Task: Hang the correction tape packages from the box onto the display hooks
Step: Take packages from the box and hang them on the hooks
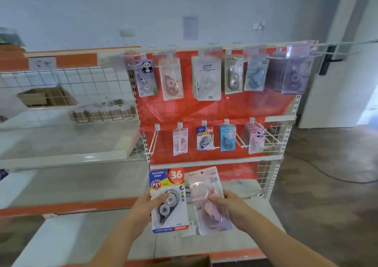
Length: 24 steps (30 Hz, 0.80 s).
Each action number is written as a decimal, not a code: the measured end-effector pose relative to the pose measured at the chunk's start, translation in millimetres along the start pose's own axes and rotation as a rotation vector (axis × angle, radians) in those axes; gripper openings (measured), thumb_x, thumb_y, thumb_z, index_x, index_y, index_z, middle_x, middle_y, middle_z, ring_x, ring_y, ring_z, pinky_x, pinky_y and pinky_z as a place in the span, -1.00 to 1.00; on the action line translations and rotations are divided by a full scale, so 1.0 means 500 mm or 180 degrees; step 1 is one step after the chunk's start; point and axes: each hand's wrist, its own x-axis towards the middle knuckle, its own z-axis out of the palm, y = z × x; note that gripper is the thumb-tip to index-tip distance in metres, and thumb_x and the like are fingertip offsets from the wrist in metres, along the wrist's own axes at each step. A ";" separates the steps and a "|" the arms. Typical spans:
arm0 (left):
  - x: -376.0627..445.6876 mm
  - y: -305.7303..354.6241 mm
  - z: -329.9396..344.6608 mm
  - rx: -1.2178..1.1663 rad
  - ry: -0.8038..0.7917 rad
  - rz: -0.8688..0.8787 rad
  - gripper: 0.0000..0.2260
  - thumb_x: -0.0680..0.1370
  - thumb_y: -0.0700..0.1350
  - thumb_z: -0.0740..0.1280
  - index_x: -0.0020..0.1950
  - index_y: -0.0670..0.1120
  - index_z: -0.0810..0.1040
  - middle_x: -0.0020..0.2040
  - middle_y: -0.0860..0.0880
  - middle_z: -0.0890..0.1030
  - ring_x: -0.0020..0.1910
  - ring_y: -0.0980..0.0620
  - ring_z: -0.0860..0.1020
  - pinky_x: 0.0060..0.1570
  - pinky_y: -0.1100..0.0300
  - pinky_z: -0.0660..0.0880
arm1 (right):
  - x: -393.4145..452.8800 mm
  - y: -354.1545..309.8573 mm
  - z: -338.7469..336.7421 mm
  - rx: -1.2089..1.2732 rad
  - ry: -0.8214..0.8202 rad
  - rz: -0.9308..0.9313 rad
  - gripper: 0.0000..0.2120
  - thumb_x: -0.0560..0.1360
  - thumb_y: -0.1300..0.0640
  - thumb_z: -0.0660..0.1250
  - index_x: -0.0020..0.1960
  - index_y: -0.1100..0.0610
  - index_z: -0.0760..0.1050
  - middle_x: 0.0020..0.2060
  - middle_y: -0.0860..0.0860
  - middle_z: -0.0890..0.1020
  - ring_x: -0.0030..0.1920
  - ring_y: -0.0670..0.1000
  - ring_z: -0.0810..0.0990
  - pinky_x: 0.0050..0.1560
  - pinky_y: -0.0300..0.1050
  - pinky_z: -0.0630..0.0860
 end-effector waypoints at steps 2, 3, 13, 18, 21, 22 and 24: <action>0.016 -0.017 -0.016 -0.0029 0.0060 -0.0039 -0.31 0.21 0.09 0.62 0.24 -0.16 0.53 0.08 -0.14 0.67 0.06 -0.16 0.64 0.12 -0.08 0.53 | 0.018 0.013 0.003 -0.0017 0.0159 0.0047 -0.87 0.50 0.24 0.36 0.04 0.19 0.56 -0.05 0.16 0.68 -0.04 0.12 0.66 0.06 0.03 0.59; 0.025 -0.025 -0.024 -0.0030 0.0105 -0.0054 -0.24 0.14 0.13 0.63 0.24 -0.16 0.53 0.07 -0.15 0.67 0.04 -0.16 0.65 0.07 -0.06 0.55 | 0.030 0.016 0.005 -0.0015 0.0229 0.0082 -0.85 0.49 0.24 0.37 0.06 0.21 0.56 -0.04 0.18 0.67 -0.04 0.12 0.65 0.06 0.04 0.60; 0.170 -0.091 -0.109 -0.0070 0.0244 -0.0551 -0.11 -0.04 0.11 0.68 0.22 -0.14 0.53 0.06 -0.19 0.67 0.03 -0.22 0.64 0.18 -0.18 0.49 | 0.250 -0.012 0.040 -0.0240 0.0267 0.0038 -0.93 0.47 0.26 0.38 -0.04 0.19 0.57 -0.19 0.09 0.66 -0.22 0.00 0.63 -0.29 -0.24 0.54; 0.240 -0.117 -0.137 -0.0143 0.0354 -0.0703 -0.09 -0.09 0.08 0.70 0.19 -0.19 0.56 0.05 -0.22 0.67 0.03 -0.22 0.65 0.16 -0.15 0.49 | 0.348 -0.006 0.059 -0.0349 0.0117 0.0195 -0.91 0.43 0.22 0.44 -0.08 0.16 0.59 -0.24 0.05 0.67 -0.23 0.01 0.62 -0.22 -0.17 0.53; 0.269 -0.132 -0.147 -0.0080 0.0332 -0.0802 -0.10 -0.09 0.16 0.67 0.17 -0.15 0.58 0.04 -0.17 0.68 0.03 -0.17 0.65 0.18 -0.12 0.49 | 0.390 -0.002 0.065 -0.0430 0.0118 0.0130 -0.86 0.35 0.12 0.45 -0.11 0.12 0.59 -0.23 0.04 0.66 -0.25 -0.02 0.61 -0.25 -0.20 0.48; 0.281 -0.137 -0.151 -0.0125 0.0342 -0.0823 -0.10 -0.07 0.16 0.67 0.19 -0.15 0.57 0.05 -0.17 0.67 0.04 -0.18 0.65 0.21 -0.14 0.48 | 0.405 -0.003 0.065 -0.0405 0.0134 0.0114 -0.88 0.40 0.13 0.45 -0.09 0.12 0.58 -0.21 0.03 0.66 -0.24 -0.03 0.61 -0.28 -0.24 0.47; 0.296 -0.146 -0.155 -0.0262 0.0351 -0.0810 -0.11 -0.03 0.14 0.68 0.22 -0.17 0.55 0.08 -0.20 0.66 0.07 -0.21 0.63 0.19 -0.14 0.49 | 0.430 -0.010 0.068 -0.0303 0.0163 0.0105 -0.90 0.46 0.16 0.42 -0.04 0.13 0.56 -0.19 0.02 0.66 -0.21 -0.04 0.61 -0.31 -0.28 0.46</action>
